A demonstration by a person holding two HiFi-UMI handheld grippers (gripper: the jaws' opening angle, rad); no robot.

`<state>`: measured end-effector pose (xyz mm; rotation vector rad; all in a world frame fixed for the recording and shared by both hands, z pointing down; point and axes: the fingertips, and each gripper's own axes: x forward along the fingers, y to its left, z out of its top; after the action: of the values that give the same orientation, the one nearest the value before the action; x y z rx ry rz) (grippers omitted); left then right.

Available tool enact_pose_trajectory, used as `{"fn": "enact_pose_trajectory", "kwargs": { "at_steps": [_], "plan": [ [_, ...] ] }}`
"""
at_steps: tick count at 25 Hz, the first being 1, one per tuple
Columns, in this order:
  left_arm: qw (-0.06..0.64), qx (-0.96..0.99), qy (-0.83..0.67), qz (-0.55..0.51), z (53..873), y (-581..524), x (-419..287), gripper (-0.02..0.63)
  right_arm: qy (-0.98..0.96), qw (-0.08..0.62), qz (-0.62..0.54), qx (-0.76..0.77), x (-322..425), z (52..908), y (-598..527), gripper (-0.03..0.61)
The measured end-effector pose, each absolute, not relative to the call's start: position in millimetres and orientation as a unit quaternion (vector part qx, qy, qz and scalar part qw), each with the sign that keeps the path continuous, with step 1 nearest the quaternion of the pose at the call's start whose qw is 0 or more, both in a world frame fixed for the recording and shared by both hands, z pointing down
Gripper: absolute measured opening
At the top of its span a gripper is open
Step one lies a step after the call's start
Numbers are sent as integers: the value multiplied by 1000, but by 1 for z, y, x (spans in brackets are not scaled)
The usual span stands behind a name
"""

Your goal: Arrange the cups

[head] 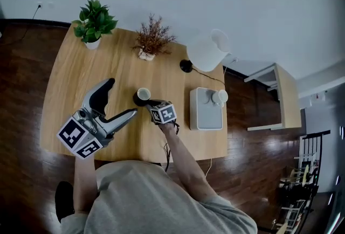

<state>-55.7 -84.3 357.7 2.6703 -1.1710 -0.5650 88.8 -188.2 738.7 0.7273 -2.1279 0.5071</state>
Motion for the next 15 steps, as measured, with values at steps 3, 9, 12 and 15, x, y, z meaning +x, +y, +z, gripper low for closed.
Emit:
{"fn": "enact_pose_trajectory", "kwargs": {
  "at_steps": [3,9,12,15],
  "plan": [
    [91,901,-379,-188,355,-89,-42,420,-853,331,258,310,111,714,-188,84],
    [100,920,-334,-178,352,-99,3,420,-850,230,266,393,211,645,-213,84],
    [105,927,-316,-174,353,-102,20,420,-824,215,246,464,288,620,-237,84],
    [111,929,-309,-171,354,-104,30,420,-783,226,237,529,364,618,-258,85]
  ]
}}
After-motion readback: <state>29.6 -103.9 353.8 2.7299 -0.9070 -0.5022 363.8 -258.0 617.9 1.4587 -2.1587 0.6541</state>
